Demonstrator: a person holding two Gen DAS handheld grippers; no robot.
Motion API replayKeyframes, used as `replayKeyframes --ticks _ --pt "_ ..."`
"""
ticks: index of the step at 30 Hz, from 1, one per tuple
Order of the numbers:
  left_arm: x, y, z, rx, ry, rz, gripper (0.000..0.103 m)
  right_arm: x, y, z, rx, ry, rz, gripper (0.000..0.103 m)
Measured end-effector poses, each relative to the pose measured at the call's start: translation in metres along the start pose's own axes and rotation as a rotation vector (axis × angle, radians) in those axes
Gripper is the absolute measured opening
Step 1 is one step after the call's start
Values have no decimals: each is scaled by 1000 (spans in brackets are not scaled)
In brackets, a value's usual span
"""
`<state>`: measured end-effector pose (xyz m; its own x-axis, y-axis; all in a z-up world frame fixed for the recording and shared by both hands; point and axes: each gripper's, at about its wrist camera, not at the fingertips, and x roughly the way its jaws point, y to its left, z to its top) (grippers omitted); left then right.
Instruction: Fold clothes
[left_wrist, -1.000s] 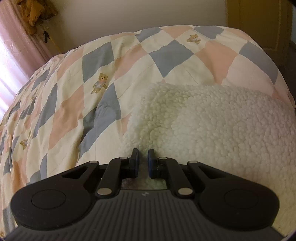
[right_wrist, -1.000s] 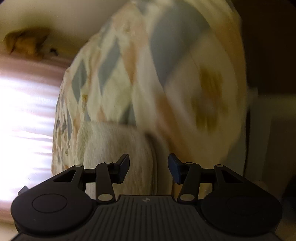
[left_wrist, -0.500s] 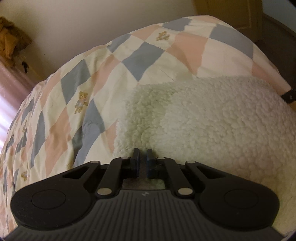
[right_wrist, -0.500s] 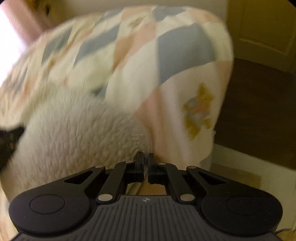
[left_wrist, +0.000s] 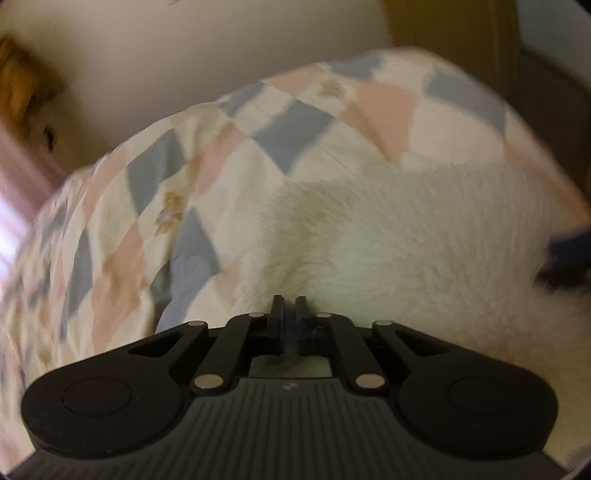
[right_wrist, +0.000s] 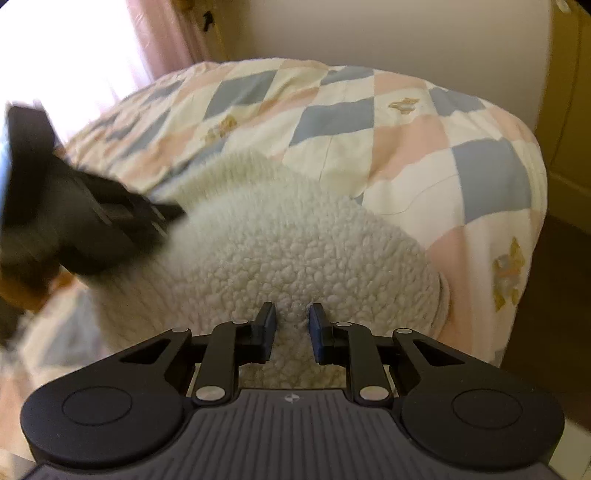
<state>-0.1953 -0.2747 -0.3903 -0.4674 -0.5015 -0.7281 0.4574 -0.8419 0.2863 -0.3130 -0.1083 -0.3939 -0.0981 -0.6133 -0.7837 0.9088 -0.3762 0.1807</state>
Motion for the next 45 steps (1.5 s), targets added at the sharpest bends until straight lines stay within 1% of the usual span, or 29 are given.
replayKeyframes --ticks 3,5,7,8,9,10,11,12,13,15,18,20,22,24,26,28,30,32,33,36,39,43,45 --pt "-39 34 -8 -138 -36 -2 5 8 -6 2 14 13 1 20" --pt "-59 48 -16 -221 -55 -42 5 11 -7 2 25 15 4 20" --pt "-67 52 -20 -260 -66 -89 5 11 -6 -2 20 12 1 20" --pt "-66 49 -22 -250 -59 -99 5 9 -4 -1 10 10 -5 20" --pt "-60 41 -24 -208 -39 -92 5 10 0 0 4 10 -10 20" --pt "-51 33 -28 -161 -12 -75 5 12 3 1 1 10 -15 20" --pt "-38 24 -35 -110 22 -45 5 11 3 1 -2 13 -19 15" --pt "-24 18 -44 -75 52 -29 5 11 2 1 -1 18 -16 15" --pt "-12 14 -55 -68 66 -28 5 13 -1 1 9 27 -4 14" --pt "-1 9 -63 -64 52 -28 0 19 -6 2 33 44 19 13" --pt "-1 4 -52 -16 61 -15 0 24 -8 3 14 50 12 12" --pt "-17 10 -42 -48 47 -19 0 21 -10 3 25 50 19 13" --pt "-41 19 -36 -95 9 -36 1 15 -13 4 41 49 30 13" --pt "-55 23 -35 -119 -6 -59 4 8 -17 5 65 47 49 16" --pt "-52 17 -41 -93 17 -55 4 3 -18 6 76 42 65 21" --pt "-41 10 -46 -57 49 -36 3 -1 -15 7 65 37 78 22" --pt "-37 4 -47 -22 54 -11 2 -8 -8 7 42 19 74 24" --pt "-41 5 -43 -30 49 6 2 -21 -2 6 23 -14 54 34" --pt "-45 6 -41 -42 44 13 4 -27 0 4 17 -29 45 36" --pt "-67 10 -31 -79 -7 6 5 -43 1 -3 22 -42 27 36" --pt "-79 7 -27 -71 -28 -35 8 -55 1 -9 29 -38 15 36" --pt "-58 -10 -37 -21 35 -62 7 -54 5 -10 31 -63 15 36" --pt "-48 -18 -41 10 38 -56 3 -50 8 -9 25 -81 10 36"
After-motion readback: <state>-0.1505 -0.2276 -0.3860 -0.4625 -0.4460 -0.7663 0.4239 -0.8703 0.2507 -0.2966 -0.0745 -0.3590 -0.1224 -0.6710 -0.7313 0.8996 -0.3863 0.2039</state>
